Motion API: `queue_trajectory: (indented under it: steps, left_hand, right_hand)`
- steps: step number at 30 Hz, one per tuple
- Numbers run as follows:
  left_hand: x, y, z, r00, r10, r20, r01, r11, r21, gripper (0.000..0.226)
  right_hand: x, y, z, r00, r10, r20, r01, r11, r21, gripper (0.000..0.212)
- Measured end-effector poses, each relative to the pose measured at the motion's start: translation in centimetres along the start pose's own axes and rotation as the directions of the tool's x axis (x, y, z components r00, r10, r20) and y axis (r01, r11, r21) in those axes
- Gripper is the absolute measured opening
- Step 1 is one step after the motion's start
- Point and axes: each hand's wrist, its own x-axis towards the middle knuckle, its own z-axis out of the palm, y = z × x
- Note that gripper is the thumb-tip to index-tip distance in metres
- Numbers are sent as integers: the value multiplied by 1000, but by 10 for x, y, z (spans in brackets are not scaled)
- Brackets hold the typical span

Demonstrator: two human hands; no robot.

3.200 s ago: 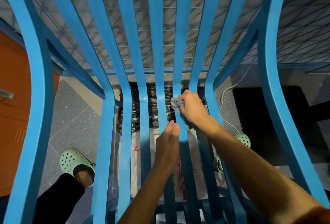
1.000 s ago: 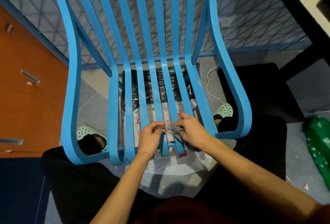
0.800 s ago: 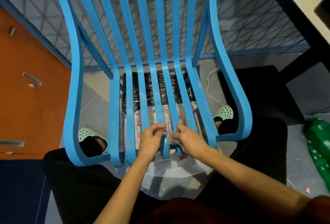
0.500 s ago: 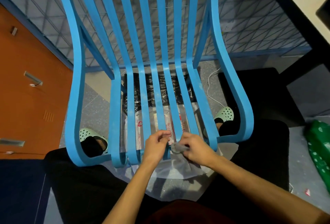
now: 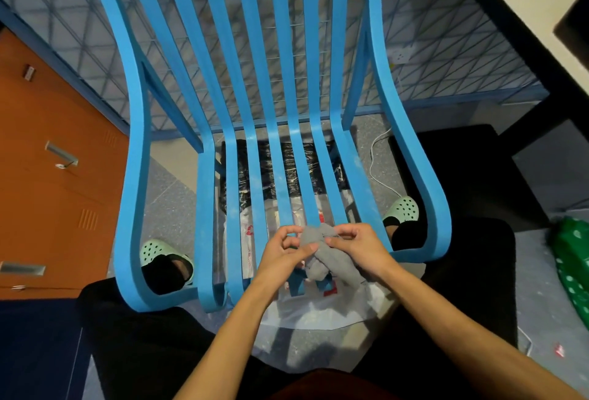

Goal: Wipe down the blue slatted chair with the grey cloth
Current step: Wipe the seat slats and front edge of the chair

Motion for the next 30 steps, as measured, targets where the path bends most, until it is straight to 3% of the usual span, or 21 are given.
queue_trajectory:
  steps: [5, 11, 14, 18, 24, 27, 30]
  left_hand:
    - [1, 1, -5, 999, 1, -48, -2, 1000, -16, 18]
    - [-2, 5, -15, 993, 7, -116, -25, 987, -156, 19]
    - [-3, 9, -21, 998, 10, -62, -19, 989, -144, 25]
    - [-2, 11, -32, 999, -9, 33, 10, 999, -43, 37]
    - [-3, 17, -36, 996, 84, -8, -84, 995, 45, 9]
    - [-2, 22, -38, 986, 169, -14, -166, 978, 128, 8]
    - [-2, 32, -36, 976, 218, 20, -219, 968, 124, 9]
  right_hand:
    - [-2, -10, 2, 996, 86, 2, -85, 995, -50, 18]
    - [-12, -16, -7, 973, 128, 191, -98, 983, -158, 21]
    - [-12, -23, -9, 994, 29, 109, -9, 983, -182, 16]
    - [-9, -41, -14, 990, -137, -42, 134, 989, -68, 15]
    - [-2, -64, -10, 977, -213, -9, 210, 971, -117, 11]
    - [0, -72, -5, 981, -190, 27, 191, 981, -25, 11]
    - [0, -86, -3, 969, -241, 62, 244, 968, -57, 11]
